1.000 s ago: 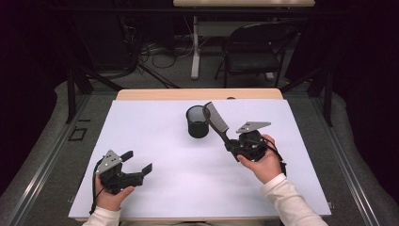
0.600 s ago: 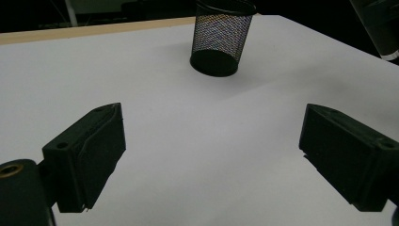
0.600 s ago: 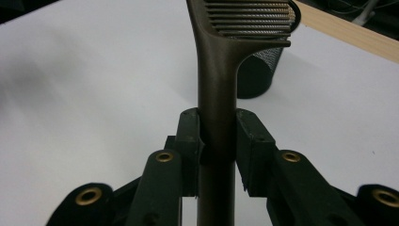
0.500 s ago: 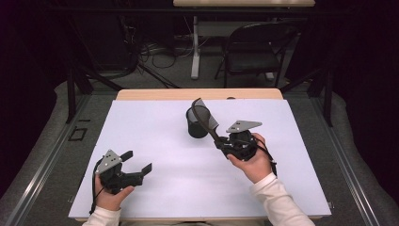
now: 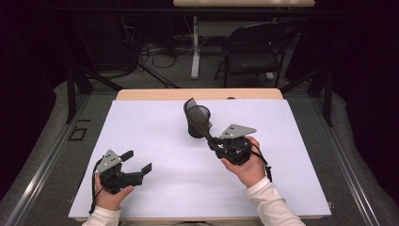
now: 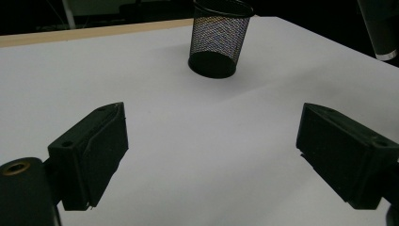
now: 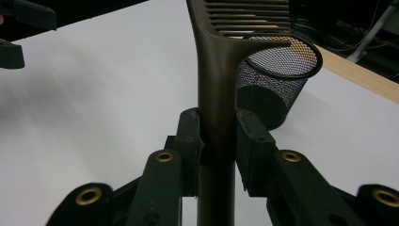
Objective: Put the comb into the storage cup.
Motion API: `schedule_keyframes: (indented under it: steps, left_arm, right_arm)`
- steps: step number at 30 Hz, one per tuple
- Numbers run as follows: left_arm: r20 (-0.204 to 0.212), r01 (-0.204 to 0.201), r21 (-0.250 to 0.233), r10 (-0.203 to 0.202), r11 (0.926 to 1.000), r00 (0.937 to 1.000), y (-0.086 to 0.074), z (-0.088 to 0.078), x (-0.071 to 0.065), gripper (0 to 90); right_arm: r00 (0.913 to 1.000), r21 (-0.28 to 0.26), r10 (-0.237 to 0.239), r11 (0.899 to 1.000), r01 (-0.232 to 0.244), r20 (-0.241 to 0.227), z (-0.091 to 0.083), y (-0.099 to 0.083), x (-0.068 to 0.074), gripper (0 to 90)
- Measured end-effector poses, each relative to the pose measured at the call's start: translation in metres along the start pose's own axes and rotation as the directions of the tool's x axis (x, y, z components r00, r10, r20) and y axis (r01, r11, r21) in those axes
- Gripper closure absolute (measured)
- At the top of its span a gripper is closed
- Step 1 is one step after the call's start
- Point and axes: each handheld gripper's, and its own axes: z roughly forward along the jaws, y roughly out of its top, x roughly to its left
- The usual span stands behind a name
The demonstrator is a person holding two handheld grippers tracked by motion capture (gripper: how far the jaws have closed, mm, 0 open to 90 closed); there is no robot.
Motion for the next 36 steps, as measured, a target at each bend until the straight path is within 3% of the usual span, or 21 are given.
schedule_keyframes:
  steps: [11,21,33,36]
  left_arm:
    - [0.004,-0.015,0.011,0.015,0.9998,0.9999,0.000,0.001,-0.002,13.3]
    - [0.007,-0.013,0.015,0.012,0.9998,0.9999,0.002,0.001,-0.004,15.0]
    - [0.057,-0.027,0.017,0.026,0.9995,0.9980,0.020,-0.002,-0.013,17.8]
    - [0.077,-0.015,0.021,0.013,0.9997,0.9969,0.027,-0.001,-0.015,20.7]
  right_arm:
    - [1.0000,-0.025,0.009,1.000,-0.009,0.000,-0.001,-0.006,-0.001,72.6]
    - [0.9998,-0.025,-0.012,1.000,0.013,0.014,0.000,-0.009,0.000,72.6]
    - [0.9996,-0.035,-0.017,0.999,0.018,0.023,-0.001,-0.010,-0.001,72.6]
    - [0.9995,-0.036,-0.019,0.999,0.020,0.023,-0.001,-0.010,-0.001,72.6]
